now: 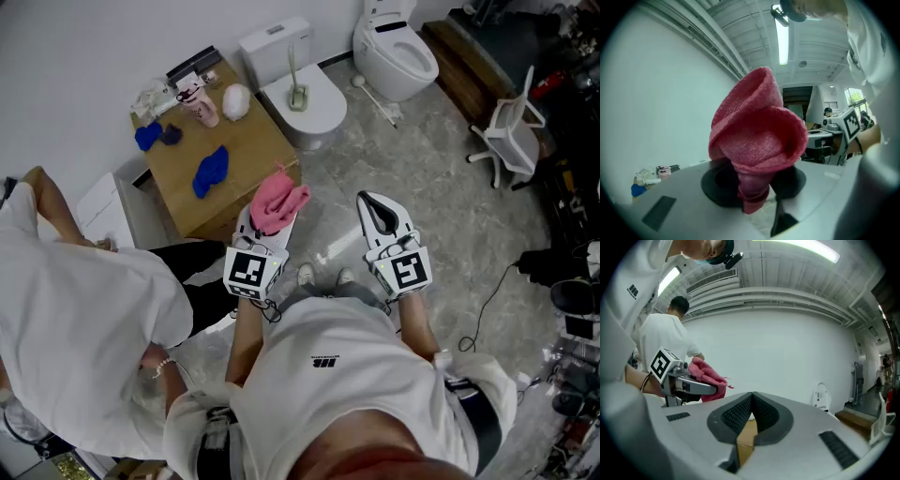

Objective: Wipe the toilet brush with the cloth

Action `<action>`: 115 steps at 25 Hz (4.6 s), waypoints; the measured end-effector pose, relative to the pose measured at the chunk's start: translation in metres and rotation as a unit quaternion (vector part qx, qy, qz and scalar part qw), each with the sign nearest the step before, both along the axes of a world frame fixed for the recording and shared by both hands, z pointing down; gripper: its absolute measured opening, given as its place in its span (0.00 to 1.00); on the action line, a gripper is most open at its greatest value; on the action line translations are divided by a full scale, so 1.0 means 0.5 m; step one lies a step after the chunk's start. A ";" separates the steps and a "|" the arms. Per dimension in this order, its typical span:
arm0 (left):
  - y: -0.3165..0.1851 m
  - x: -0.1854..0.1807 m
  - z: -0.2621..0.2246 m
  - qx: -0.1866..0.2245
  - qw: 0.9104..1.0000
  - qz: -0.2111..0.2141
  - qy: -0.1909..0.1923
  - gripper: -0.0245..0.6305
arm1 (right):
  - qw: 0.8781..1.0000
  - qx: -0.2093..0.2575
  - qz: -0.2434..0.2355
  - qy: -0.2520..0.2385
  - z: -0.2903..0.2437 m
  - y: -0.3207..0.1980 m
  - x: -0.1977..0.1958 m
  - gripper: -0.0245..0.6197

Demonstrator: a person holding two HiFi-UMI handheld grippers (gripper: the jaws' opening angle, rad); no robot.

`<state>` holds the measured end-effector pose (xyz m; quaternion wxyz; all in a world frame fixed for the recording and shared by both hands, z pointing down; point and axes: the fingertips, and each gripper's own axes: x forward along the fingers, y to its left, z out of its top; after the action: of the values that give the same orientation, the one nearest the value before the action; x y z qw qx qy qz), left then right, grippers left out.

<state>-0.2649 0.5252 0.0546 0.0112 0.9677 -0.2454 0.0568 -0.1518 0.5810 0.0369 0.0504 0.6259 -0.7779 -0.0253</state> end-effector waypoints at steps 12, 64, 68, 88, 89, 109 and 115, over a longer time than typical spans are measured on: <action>-0.024 -0.051 0.023 -0.014 1.000 0.014 0.023 0.26 | 0.999 0.011 0.040 0.009 0.002 -0.015 -0.064 0.03; -0.544 0.369 0.086 -0.026 0.999 -0.046 0.000 0.26 | 0.999 -0.016 -0.046 -0.004 0.082 -0.570 0.366 0.03; -0.606 0.387 0.104 -0.031 0.998 -0.051 0.001 0.26 | 0.998 -0.028 -0.051 -0.005 0.105 -0.634 0.387 0.03; -0.950 0.478 0.265 -0.097 0.989 -0.107 -0.024 0.26 | 0.990 -0.092 -0.108 -0.008 0.223 -0.998 0.475 0.03; -0.965 0.477 0.278 -0.102 0.988 -0.111 -0.028 0.26 | 0.989 -0.096 -0.113 -0.005 0.232 -1.013 0.474 0.03; -1.137 0.467 0.535 -0.174 0.959 -0.216 -0.059 0.26 | 0.957 -0.181 -0.220 0.063 0.491 -1.214 0.463 0.04; -1.148 0.481 0.619 -0.195 0.947 -0.246 -0.063 0.26 | 0.942 -0.196 -0.263 0.072 0.571 -1.251 0.460 0.04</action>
<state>-0.0244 -0.0490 0.3641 0.1982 0.8507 -0.4597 0.1601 0.0781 -0.0443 0.3225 0.2194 0.3731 -0.8987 0.0701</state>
